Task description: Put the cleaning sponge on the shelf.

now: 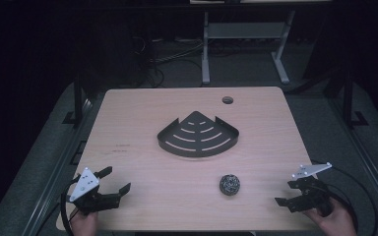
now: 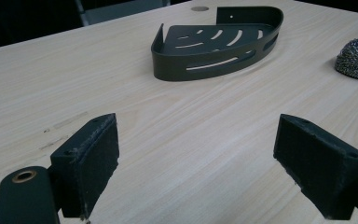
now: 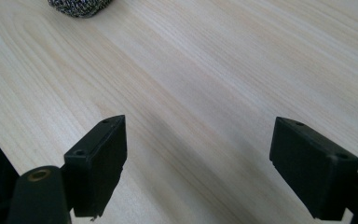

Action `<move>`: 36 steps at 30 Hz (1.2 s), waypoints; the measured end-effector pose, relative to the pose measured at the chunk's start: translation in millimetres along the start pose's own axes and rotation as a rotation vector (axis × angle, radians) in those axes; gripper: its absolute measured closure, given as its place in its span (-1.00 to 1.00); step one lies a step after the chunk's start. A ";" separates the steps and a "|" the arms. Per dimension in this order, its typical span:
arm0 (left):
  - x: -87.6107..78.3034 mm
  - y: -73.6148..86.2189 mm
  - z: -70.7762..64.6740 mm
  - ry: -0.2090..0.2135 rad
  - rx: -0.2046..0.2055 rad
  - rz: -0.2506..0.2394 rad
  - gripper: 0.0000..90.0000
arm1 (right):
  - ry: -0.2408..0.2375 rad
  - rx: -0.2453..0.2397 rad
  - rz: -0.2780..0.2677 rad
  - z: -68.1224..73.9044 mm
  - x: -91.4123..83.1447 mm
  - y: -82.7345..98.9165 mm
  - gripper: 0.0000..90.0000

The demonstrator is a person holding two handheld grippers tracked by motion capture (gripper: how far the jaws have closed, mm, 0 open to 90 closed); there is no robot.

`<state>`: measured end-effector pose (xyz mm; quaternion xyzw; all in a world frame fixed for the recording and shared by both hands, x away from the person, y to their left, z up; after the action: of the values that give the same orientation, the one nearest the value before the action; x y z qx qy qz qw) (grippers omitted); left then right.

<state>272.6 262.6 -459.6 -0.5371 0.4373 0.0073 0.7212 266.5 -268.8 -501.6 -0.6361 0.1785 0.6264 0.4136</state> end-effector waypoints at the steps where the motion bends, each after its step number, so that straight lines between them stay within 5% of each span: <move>1: 0.0 0.3 0.2 0.000 -0.001 0.003 -0.70 | 0.001 -0.003 0.004 0.0 0.2 -0.6 -0.59; 36: 1.2 -0.2 0.6 0.000 0.007 0.004 -0.70 | -0.022 -0.163 0.093 31.8 1.2 -44.3 -0.63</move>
<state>273.8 262.4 -460.2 -0.5337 0.4386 0.0072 0.7230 279.0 -218.3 -485.3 -0.6518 0.1517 0.6645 0.3327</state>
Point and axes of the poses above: each handheld gripper's, and its own axes: x roughly forward along the jaws, y roughly out of its underside, z roughly to its left, the point moved 7 cm from there along x, roughly forward along the jaws, and after that the axes turned 15 degrees about z, right-handed, at the moved point
